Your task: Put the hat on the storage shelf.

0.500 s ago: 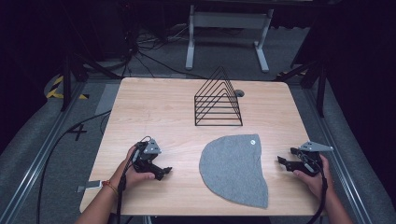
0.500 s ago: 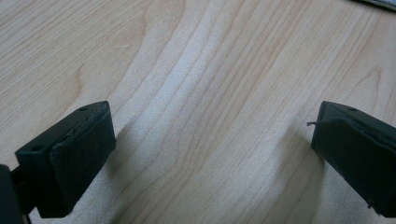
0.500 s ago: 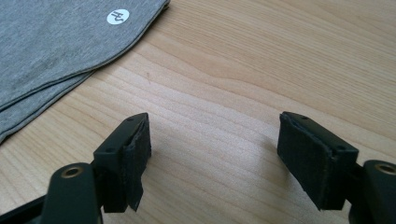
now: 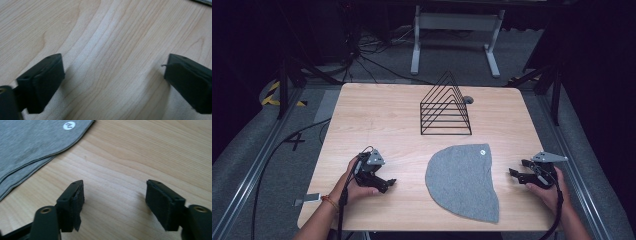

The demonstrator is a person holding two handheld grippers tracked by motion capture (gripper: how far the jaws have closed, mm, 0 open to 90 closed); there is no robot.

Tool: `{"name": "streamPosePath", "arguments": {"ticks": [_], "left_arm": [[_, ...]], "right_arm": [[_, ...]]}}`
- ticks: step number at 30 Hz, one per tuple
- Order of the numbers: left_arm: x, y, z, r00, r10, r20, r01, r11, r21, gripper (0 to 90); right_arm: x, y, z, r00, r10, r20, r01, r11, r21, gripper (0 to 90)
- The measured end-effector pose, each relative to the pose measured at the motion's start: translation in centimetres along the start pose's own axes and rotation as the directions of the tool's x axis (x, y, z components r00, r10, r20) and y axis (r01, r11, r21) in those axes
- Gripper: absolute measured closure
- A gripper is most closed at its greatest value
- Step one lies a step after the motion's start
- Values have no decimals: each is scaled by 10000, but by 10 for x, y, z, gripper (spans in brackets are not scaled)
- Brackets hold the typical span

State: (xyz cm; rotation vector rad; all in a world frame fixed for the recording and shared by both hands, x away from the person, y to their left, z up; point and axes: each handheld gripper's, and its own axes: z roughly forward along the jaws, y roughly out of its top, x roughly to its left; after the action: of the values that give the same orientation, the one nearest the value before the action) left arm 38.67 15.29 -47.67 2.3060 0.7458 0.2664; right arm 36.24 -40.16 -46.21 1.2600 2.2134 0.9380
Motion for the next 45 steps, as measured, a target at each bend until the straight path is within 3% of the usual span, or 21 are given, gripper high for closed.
{"name": "streamPosePath", "arguments": {"ticks": [2, 4, 8, 12, 14, 16, 21, 22, 23, 24, 28, 31, 32, 35, 38, 39, 40, 41, 42, 45], "left_arm": [[-2, 2, -1, 10000, 46, 65, -45, 9998, -178, 157], [-3, 5, -1, 9995, 53, 298, -49, 9999, -128, 170], [-8, 11, -2, 9977, 188, 653, -151, 9983, -571, 227], [-22, 22, -4, 9931, 757, 891, -672, 9932, -947, 260], [-31, 30, -2, 9888, 1122, 985, -1012, 9887, -1104, 267], [-39, 35, 0, 9850, 1235, 1205, -1092, 9868, -1193, 276], [-62, 54, 10, 9673, 1777, 1810, -1518, 9773, -1479, 282], [-62, 54, 10, 9673, 1777, 1810, -1518, 9773, -1479, 283], [-69, 60, 13, 9611, 1961, 1946, -1664, 9732, -1585, 283], [-75, 64, 16, 9552, 2171, 2012, -1856, 9688, -1640, 287], [-103, 82, 33, 9328, 2722, 2363, -2297, 9541, -1923, 306], [-119, 89, 47, 9136, 3217, 2488, -2833, 9423, -1784, 319], [-122, 90, 50, 9121, 3198, 2567, -2835, 9440, -1689, 321], [-132, 91, 62, 9021, 3400, 2659, -3136, 9396, -1375, 328], [-135, 91, 67, 8999, 3505, 2596, -3272, 9360, -1296, 337], [-138, 90, 71, 8987, 3579, 2533, -3415, 9337, -1075, 337], [-138, 89, 72, 8990, 3640, 2434, -3501, 9314, -998, 338], [-138, 88, 72, 8995, 3539, 2562, -3394, 9353, -1003, 337], [-137, 89, 72, 8997, 3606, 2461, -3465, 9327, -999, 345], [-131, 88, 72, 9128, 3319, 2381, -3185, 9433, -939, 348]], "right_arm": [[3, 1, 0, 9994, -189, -306, 189, 9998, -1, 372], [7, 4, 0, 9978, -438, -491, 440, 9990, 28, 436], [25, 12, -5, 9876, -1190, -1028, 1160, 9926, -347, 606], [44, 20, -9, 9681, -1866, -1674, 1797, 9822, -552, 747], [53, 22, -7, 9547, -2144, -2062, 2070, 9767, -568, 801], [62, 23, -5, 9374, -2567, -2355, 2538, 9663, -428, 834], [77, 26, -2, 9117, -3028, -2776, 3035, 9519, -416, 868], [79, 26, -1, 9078, -3087, -2839, 3114, 9496, -367, 868], [79, 26, -1, 9078, -3087, -2839, 3114, 9496, -367, 868], [82, 26, 1, 9019, -3183, -2920, 3234, 9457, -321, 868], [85, 26, 4, 8969, -3241, -3010, 3318, 9430, -267, 869], [89, 25, 7, 8915, -3337, -3064, 3472, 9377, -113, 870], [91, 24, 9, 8879, -3403, -3096, 3565, 9343, -47, 870], [94, 25, 10, 8835, -3501, -3113, 3679, 9298, -14, 868], [96, 25, 12, 8831, -3451, -3179, 3621, 9321, -59, 871], [97, 25, 12, 8844, -3422, -3173, 3594, 9332, -47, 872], [98, 25, 12, 8830, -3479, -3149, 3646, 9311, -62, 873], [98, 26, 12, 8815, -3545, -3121, 3715, 9284, -51, 875], [99, 26, 12, 8811, -3591, -3077, 3753, 9269, -68, 878], [100, 26, 13, 8816, -3574, -3082, 3737, 9275, -68, 880]]}}
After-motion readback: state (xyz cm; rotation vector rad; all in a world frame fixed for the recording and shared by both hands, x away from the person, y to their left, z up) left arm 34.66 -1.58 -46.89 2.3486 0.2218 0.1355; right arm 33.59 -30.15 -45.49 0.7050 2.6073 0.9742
